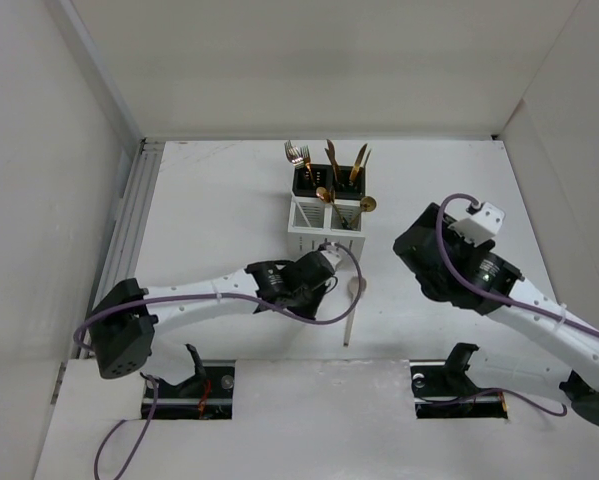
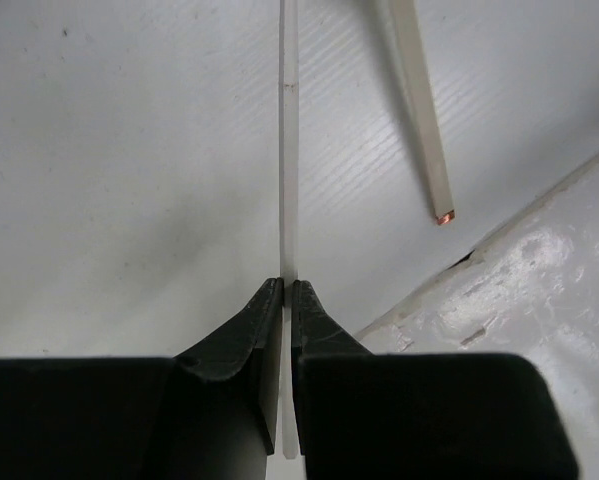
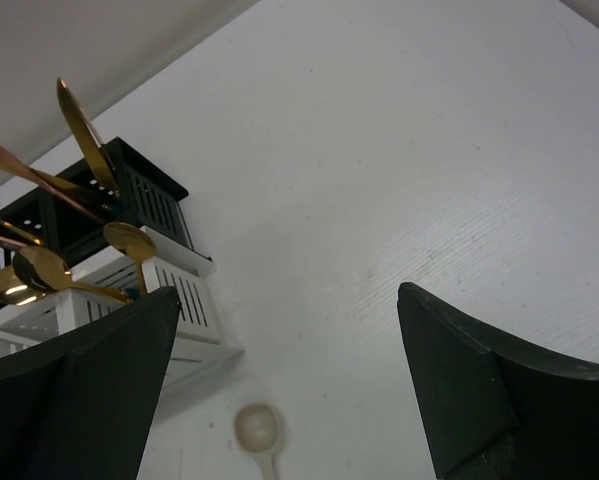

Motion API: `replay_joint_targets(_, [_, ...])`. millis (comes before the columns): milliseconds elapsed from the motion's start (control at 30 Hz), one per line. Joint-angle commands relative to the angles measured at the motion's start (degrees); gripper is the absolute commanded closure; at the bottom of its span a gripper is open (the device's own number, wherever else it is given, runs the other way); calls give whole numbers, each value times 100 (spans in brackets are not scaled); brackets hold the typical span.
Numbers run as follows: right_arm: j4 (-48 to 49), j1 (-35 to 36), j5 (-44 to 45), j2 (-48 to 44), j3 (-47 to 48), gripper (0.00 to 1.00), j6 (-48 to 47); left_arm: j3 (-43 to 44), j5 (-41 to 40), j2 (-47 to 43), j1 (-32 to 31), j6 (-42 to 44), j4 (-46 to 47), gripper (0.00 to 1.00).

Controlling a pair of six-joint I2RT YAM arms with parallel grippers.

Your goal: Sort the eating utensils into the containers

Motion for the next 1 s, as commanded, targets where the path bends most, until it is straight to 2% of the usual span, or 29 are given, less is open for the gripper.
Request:
replay_joint_targets(0, [171, 49, 36, -142, 469, 6, -271, 577, -157, -293, 5, 350, 181, 100])
replay_joint_targets(133, [470, 49, 229, -205, 777, 6, -816, 1359, -290, -416, 5, 684, 391, 100])
replay_joint_targets(233, [470, 49, 572, -152, 1110, 6, -1002, 1878, -798, -477, 5, 992, 734, 100])
replay_joint_targets(333, [767, 49, 862, -99, 1331, 6, -1335, 2239, -1107, -530, 338, 1054, 1068, 100])
replay_joint_targets(467, [2278, 49, 872, -160, 1051, 6, -3054, 2432, -1547, -477, 1172, 1054, 2015, 100])
replay_joint_targets(500, [2759, 49, 810, -161, 954, 6, -3233, 2372, -1608, -408, 1452, 1133, 2627, 100])
replay_joint_targets(567, [3079, 49, 810, -222, 699, 6, -3436, 2127, -1608, -407, 1683, 1282, 3350, 100])
replay_joint_targets(633, [3317, 49, 758, -222, 593, 6, -3542, 1671, -1608, -258, 1954, 1283, 4262, 100])
replay_joint_targets(733, [3371, 49, 757, -169, 540, 6, -3674, 1240, -1486, -56, 2210, 1283, 5047, 100])
replay_joint_targets(967, [3484, 49, 757, 260, 540, 5, -3780, 1044, -1134, 480, 2597, 1089, 5823, 100])
